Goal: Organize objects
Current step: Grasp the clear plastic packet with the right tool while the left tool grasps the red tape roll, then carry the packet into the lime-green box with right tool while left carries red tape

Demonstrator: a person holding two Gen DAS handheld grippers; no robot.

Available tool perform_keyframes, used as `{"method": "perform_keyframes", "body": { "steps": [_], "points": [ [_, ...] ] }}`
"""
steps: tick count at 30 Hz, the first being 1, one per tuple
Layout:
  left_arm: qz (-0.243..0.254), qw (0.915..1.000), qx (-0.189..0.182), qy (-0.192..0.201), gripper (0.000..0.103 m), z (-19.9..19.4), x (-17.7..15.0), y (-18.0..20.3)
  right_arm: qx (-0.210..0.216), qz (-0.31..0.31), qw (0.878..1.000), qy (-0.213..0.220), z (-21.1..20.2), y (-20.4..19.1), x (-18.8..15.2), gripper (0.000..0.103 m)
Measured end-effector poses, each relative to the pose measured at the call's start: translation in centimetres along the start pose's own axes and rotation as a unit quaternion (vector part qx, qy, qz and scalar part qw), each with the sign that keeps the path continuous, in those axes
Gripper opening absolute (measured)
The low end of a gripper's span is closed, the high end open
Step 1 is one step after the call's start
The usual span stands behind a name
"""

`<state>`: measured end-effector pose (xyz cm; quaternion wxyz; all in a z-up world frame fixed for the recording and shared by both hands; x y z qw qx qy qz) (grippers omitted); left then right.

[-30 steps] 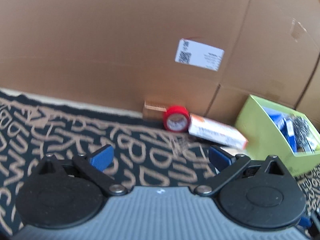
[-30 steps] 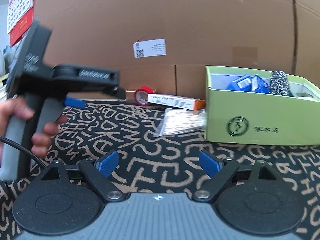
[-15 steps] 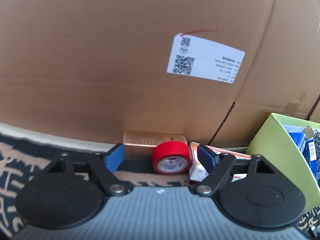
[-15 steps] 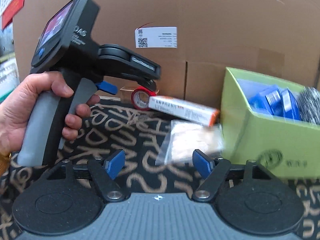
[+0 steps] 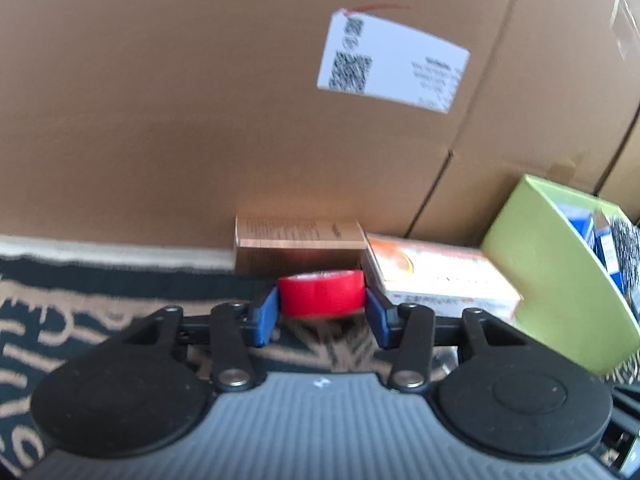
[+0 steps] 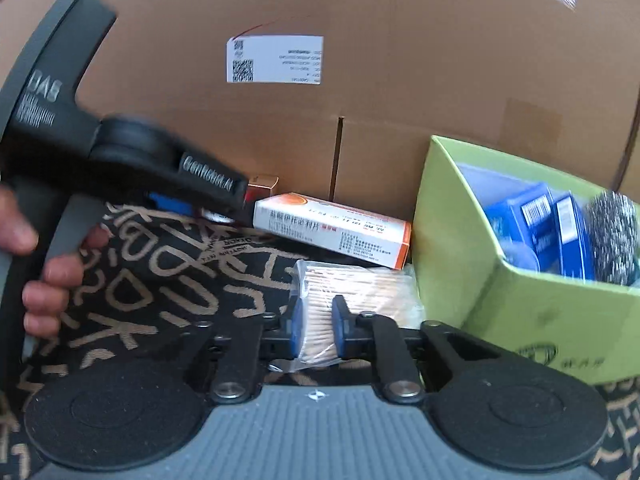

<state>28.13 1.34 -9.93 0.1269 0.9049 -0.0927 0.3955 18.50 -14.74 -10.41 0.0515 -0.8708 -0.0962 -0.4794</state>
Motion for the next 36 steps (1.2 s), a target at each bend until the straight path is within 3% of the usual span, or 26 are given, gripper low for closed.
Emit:
{"method": "perform_keyframes", "body": {
  "steps": [4,13,15,16,17,19,20,21,22,28,30,31,32,33,34,36],
  "points": [
    [0.016,0.9998,-0.007,-0.004,0.046,-1.9,-1.7,0.9,0.016,-0.028,0.999,0.012,-2.4,-0.7,-1.2,0.004],
    [0.033,0.9988,-0.030,-0.020,0.046,-7.0,-5.4,1.8,0.057,-0.024,0.998,-0.010,-8.1,0.3,-5.0,0.004],
    [0.034,0.9984,-0.039,-0.021,0.049,-8.5,-6.4,1.9,0.060,-0.013,0.998,-0.015,-9.7,1.0,-6.0,0.004],
    [0.031,0.9983,-0.044,-0.022,0.059,-9.0,-6.7,1.9,0.064,0.000,0.998,-0.016,-10.5,1.5,-6.4,0.005],
    [0.025,0.9984,-0.047,-0.020,0.073,-9.5,-6.9,1.8,0.069,0.016,0.997,-0.020,-10.8,2.0,-6.6,0.009],
    [0.018,0.9990,-0.040,-0.009,0.080,-10.3,-7.0,1.7,0.080,0.062,0.995,-0.025,-11.4,3.0,-6.8,0.035],
    [0.019,0.9993,-0.031,-0.006,0.081,-10.4,-6.8,1.8,0.082,0.082,0.993,-0.024,-11.5,3.3,-6.9,0.066],
    [0.018,0.9995,-0.025,-0.006,0.082,-10.4,-6.7,1.9,0.079,0.098,0.992,-0.022,-11.5,3.6,-6.8,0.085],
    [0.016,0.9996,-0.024,-0.006,0.084,-10.4,-6.6,2.0,0.073,0.110,0.991,-0.017,-11.5,3.6,-6.8,0.086],
    [0.038,0.9990,0.020,-0.010,0.090,-8.8,-5.6,2.7,0.059,0.136,0.988,-0.035,-9.2,3.4,-6.1,0.086],
    [0.030,0.9993,0.016,-0.016,0.083,-8.2,-5.6,2.5,0.054,0.143,0.988,-0.027,-8.6,3.2,-5.8,0.085],
    [0.030,0.9992,0.012,-0.022,0.067,-7.8,-5.7,2.5,0.054,0.138,0.989,-0.023,-8.1,2.9,-5.6,0.082],
    [0.032,0.9990,0.009,-0.028,0.061,-7.5,-5.8,2.5,0.055,0.129,0.990,-0.021,-7.7,2.7,-5.4,0.072],
    [0.040,0.9988,0.015,-0.023,0.061,-7.5,-5.9,2.6,0.052,0.110,0.992,-0.021,-7.2,2.2,-5.4,0.064],
    [0.045,0.9985,0.017,-0.024,0.061,-7.5,-6.0,2.8,0.046,0.088,0.995,-0.021,-7.0,1.8,-5.3,0.064],
    [0.053,0.9982,0.018,-0.023,0.063,-7.5,-6.1,2.9,0.055,0.071,0.996,-0.018,-7.2,1.4,-5.2,0.050]
  ]
}}
Point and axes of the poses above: each gripper's, at about its wrist camera, not at the fingertips, and z roughly the way its jaws point, y to its right, x to its top, the point moved 4 cm from there along z, roughly the way its jaws point, and after that the axes turned 5 degrees about z, right-handed, at the moved point
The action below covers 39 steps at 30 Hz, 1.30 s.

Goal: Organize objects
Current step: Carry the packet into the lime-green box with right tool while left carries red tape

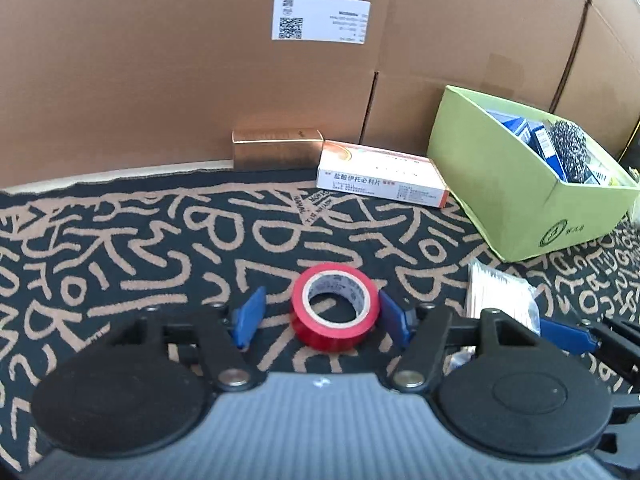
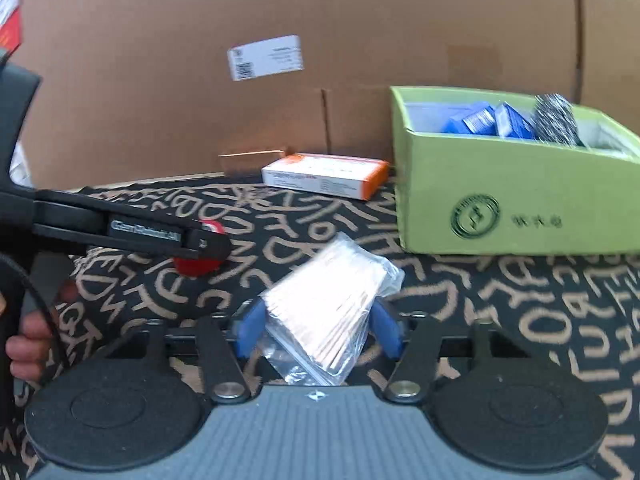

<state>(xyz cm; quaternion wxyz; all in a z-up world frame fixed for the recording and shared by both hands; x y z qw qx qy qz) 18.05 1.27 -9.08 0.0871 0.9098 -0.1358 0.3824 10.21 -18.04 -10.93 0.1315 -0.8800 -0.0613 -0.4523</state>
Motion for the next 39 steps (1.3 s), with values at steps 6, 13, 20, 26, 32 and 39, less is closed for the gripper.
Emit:
{"method": "perform_keyframes", "body": {
  "steps": [6,13,20,26,32,39],
  "points": [
    [0.018,0.9997,0.015,0.002,0.059,0.3,-0.1,0.6,0.025,0.008,1.000,-0.002,-0.8,0.6,-0.2,0.035],
    [0.033,0.9993,0.016,-0.001,0.046,-0.4,-0.5,1.7,0.047,0.028,0.998,0.019,-3.6,1.3,-1.0,0.032],
    [0.048,0.9979,-0.025,0.036,0.046,-3.7,0.9,4.9,0.044,0.048,0.995,0.069,-7.5,3.3,0.0,0.032],
    [0.076,0.9906,-0.067,0.092,0.046,-6.9,4.6,9.8,0.013,0.044,0.989,0.139,-10.3,6.0,3.0,0.032],
    [0.093,0.9839,-0.093,0.121,0.046,-7.3,8.7,14.4,-0.055,0.048,0.979,0.192,-11.0,10.6,6.7,0.032],
    [0.098,0.9831,-0.100,0.118,0.046,-3.1,12.7,18.3,-0.108,0.054,0.969,0.214,-8.6,16.5,10.9,0.032]
  ]
}}
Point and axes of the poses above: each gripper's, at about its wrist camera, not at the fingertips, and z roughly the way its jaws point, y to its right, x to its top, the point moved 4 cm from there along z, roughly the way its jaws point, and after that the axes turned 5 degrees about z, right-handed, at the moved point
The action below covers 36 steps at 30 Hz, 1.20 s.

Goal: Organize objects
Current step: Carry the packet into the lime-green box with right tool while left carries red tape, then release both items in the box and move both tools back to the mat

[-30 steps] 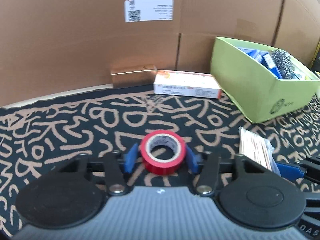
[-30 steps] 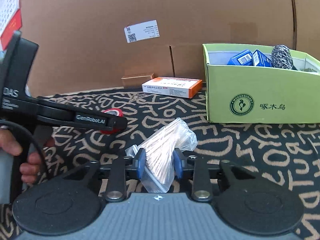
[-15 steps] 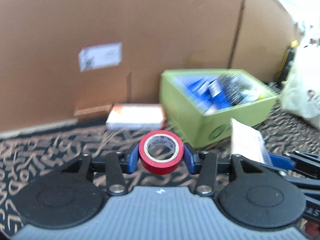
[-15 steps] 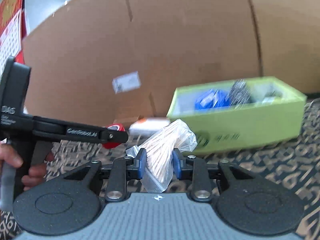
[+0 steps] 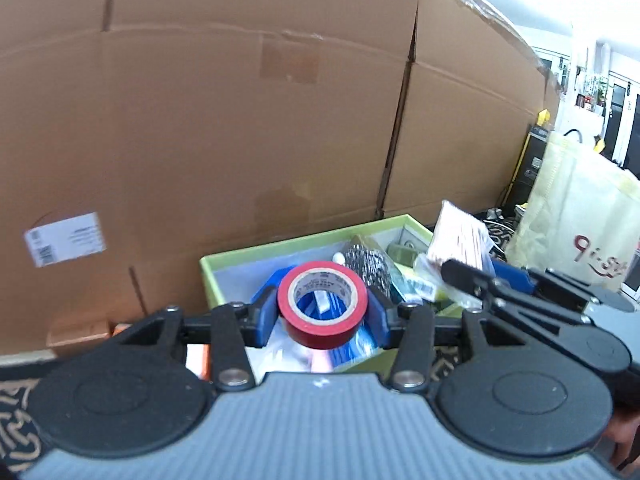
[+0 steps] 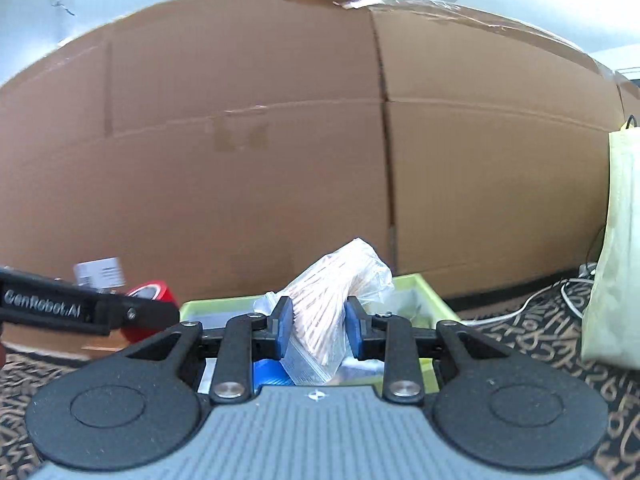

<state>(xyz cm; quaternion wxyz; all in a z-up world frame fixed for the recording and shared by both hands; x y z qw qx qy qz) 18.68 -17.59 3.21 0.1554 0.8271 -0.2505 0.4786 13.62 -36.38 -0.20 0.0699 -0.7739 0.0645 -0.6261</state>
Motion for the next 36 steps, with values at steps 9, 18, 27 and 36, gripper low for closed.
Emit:
{"method": "perform_keyframes", "body": {
  "steps": [9,18,27,36],
  "points": [
    [-0.013,0.9992,0.039,0.006,0.103,4.1,-1.3,-0.7,-0.019,0.024,0.999,-0.031,4.1,3.3,-2.6,0.076],
    [-0.005,0.9990,0.041,0.018,0.103,0.2,-4.9,0.0,-0.002,0.053,0.998,-0.033,-0.4,1.8,-5.5,0.088],
    [-0.069,0.9933,0.092,-0.012,0.103,-5.7,-9.9,-2.2,0.014,0.042,0.994,-0.096,-2.7,-1.9,-7.7,0.096],
    [-0.132,0.9810,0.138,-0.036,0.103,-9.3,-13.9,-6.5,0.063,0.009,0.982,-0.177,-3.7,-6.5,-11.6,0.097]
  ]
}}
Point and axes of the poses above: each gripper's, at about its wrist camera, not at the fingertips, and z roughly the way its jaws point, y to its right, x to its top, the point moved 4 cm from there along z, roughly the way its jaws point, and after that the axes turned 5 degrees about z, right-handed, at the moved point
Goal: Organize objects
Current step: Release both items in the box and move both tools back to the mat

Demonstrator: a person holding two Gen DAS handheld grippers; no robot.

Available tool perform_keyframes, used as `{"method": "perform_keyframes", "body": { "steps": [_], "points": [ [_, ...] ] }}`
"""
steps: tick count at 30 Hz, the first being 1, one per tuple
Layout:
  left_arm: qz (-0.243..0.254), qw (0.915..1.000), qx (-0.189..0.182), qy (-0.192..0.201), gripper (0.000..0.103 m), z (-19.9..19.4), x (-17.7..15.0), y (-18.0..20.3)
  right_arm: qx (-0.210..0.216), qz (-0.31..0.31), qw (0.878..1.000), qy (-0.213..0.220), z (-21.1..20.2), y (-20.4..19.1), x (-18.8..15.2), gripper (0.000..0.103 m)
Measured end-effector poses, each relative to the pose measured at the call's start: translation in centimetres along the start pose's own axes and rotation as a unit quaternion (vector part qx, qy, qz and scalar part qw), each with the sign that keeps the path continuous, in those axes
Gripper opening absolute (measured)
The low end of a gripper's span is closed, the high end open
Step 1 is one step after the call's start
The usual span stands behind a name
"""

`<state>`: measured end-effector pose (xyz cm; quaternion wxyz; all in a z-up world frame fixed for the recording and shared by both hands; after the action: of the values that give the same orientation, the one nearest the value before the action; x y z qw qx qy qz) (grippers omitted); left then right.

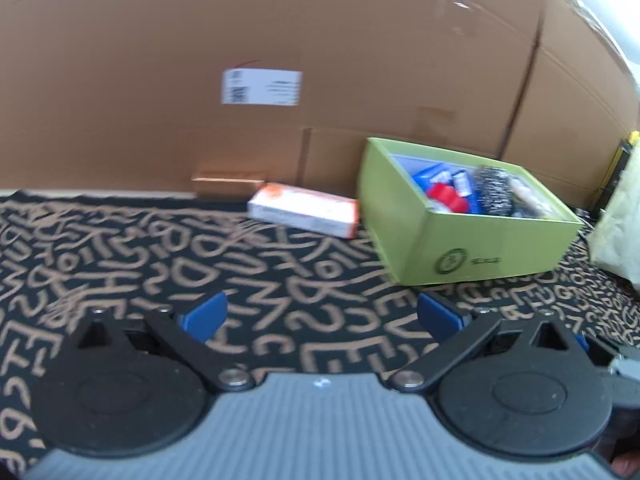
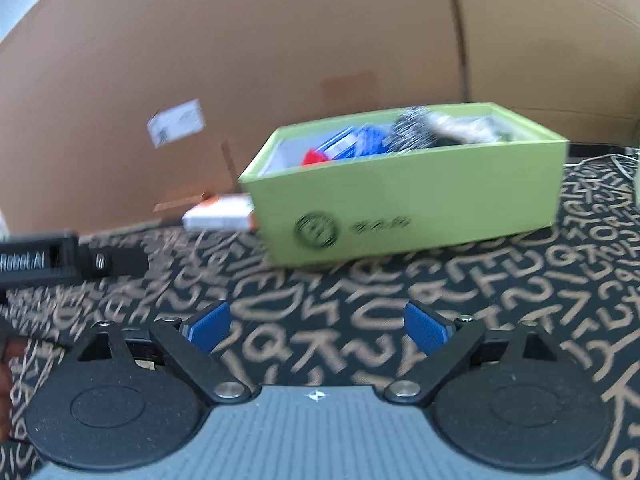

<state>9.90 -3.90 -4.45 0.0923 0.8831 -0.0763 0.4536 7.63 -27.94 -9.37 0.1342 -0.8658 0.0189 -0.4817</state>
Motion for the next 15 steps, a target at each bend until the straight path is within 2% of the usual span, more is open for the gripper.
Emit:
{"method": "perform_keyframes", "body": {
  "steps": [4,11,15],
  "points": [
    [-0.021,0.9994,0.026,0.007,0.103,-0.6,-0.1,-2.8,0.042,-0.019,0.999,-0.021,0.2,-2.7,-0.9,0.097],
    [-0.049,0.9971,0.058,0.002,0.103,0.0,0.6,-7.5,0.088,-0.069,0.994,-0.021,1.5,-7.7,-0.5,0.097],
    [-0.055,0.9964,0.065,0.005,0.103,0.6,1.5,-9.5,0.077,-0.088,0.993,-0.019,3.4,-10.0,0.3,0.097]
  ]
}}
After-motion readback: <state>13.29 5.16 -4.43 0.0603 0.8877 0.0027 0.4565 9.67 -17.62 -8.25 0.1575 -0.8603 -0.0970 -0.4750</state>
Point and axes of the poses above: each gripper's, at about its wrist camera, not at the fingertips, and z roughly the way its jaws point, y to its right, x to its top, the point moved 4 cm from there along z, roughly the way its jaws point, and after that the axes turned 5 degrees about z, right-handed, at the moved point
